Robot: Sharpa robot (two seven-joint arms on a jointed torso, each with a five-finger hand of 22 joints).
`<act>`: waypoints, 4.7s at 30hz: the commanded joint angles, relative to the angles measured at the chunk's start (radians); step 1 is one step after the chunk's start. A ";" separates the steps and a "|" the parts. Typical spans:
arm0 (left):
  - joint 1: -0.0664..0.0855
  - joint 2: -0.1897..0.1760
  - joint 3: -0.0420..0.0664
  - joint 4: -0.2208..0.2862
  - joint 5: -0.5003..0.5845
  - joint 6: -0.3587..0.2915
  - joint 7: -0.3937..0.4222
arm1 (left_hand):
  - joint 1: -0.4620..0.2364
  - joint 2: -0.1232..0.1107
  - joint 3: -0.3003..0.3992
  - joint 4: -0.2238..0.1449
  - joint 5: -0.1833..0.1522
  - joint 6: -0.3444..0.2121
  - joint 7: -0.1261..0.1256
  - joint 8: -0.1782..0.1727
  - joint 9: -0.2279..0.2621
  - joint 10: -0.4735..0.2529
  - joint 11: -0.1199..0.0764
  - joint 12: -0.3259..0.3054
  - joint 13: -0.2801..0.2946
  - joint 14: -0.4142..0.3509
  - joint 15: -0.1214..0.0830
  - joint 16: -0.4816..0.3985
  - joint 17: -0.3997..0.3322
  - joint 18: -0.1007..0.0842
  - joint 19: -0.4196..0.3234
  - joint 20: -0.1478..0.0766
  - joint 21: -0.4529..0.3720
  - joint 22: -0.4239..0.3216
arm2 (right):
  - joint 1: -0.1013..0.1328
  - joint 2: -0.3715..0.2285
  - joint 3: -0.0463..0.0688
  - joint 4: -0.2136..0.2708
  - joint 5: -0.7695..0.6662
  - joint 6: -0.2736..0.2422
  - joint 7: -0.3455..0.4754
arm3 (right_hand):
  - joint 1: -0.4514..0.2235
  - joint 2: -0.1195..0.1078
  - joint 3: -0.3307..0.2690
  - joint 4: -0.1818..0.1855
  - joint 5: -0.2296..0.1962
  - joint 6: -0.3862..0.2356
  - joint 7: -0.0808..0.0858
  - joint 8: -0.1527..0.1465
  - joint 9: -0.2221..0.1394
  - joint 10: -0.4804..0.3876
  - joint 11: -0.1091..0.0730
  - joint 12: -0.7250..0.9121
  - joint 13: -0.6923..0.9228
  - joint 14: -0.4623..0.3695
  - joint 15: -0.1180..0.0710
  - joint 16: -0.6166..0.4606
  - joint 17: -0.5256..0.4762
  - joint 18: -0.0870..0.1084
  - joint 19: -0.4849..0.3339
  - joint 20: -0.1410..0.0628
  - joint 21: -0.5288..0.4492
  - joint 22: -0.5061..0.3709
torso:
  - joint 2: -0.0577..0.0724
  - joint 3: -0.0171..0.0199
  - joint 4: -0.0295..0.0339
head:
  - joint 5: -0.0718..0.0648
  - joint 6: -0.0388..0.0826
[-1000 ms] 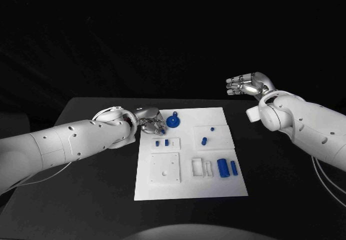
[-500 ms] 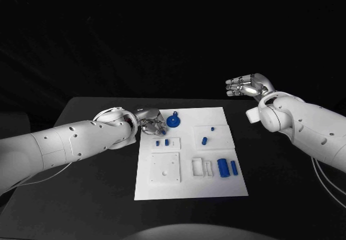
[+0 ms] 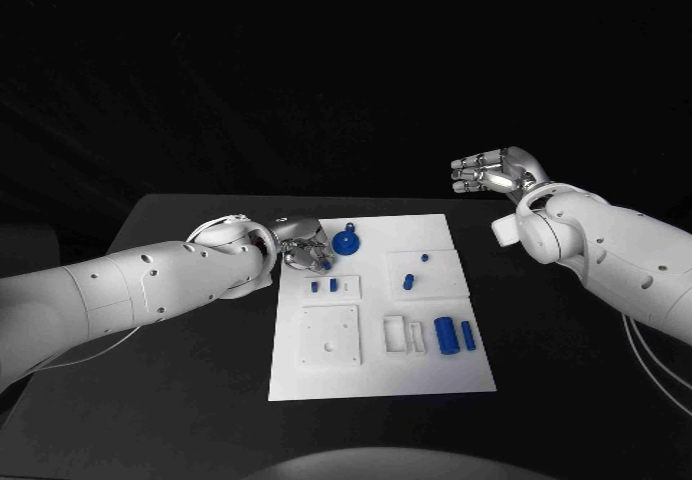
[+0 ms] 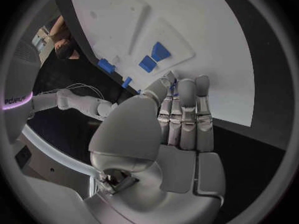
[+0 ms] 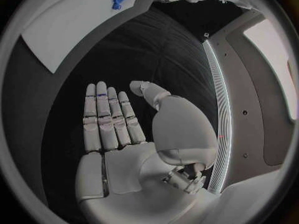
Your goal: Assemble the parts on the task board
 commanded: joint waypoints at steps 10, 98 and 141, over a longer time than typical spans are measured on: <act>-0.007 0.002 -0.012 -0.008 -0.031 -0.001 -0.021 | 0.001 -0.047 -0.002 -0.012 -0.022 -0.241 0.001 0.000 -0.006 -0.090 0.030 0.004 -0.001 -0.018 0.017 0.008 -0.007 0.027 -0.003 0.016 -0.010 0.014 | -0.001 -0.001 0.000 0.000 -0.010 0.023 0.005 | -0.009 0.000 -0.013 -0.005 0.001 -0.006 -0.002 -0.003 -0.001 -0.009 0.001 -0.002 -0.001 -0.014 0.004 -0.006 -0.001 -0.013 -0.014 0.005 0.001 -0.002 | -0.001 0.0002 0.0004 | 0.000 0.001; 0.045 -0.128 0.085 0.047 0.996 -0.073 0.168 | -0.031 -0.001 -0.197 0.111 -0.045 -0.158 0.038 0.004 -0.001 -0.118 0.057 0.005 -0.001 0.062 0.089 -1.051 -0.240 -0.016 -0.008 0.095 -0.305 -1.043 | -0.044 -0.028 -0.167 0.282 -1.055 0.162 -0.340 | 0.079 -0.025 0.081 -0.113 -0.339 0.236 -0.078 -0.002 0.004 0.241 -0.108 -0.010 0.003 0.284 -0.176 0.813 0.506 0.017 0.434 -0.202 0.500 0.451 | 0.000 -0.0007 0.0004 | -0.014 0.030; 0.045 -0.121 0.085 0.006 0.968 -0.057 0.149 | -0.027 0.002 -0.195 0.112 -0.035 -0.173 0.041 0.002 -0.002 -0.138 0.062 0.005 -0.001 0.061 0.090 -1.051 -0.237 -0.014 -0.015 0.097 -0.290 -1.050 | -0.050 -0.043 -0.091 0.313 -1.005 0.131 -0.393 | 0.086 -0.001 0.145 -0.125 -0.491 0.313 -0.100 -0.002 0.038 0.329 -0.136 -0.008 0.008 0.289 -0.201 0.802 0.506 0.001 0.445 -0.226 0.445 0.570 | 0.000 -0.0008 -0.0006 | -0.016 0.029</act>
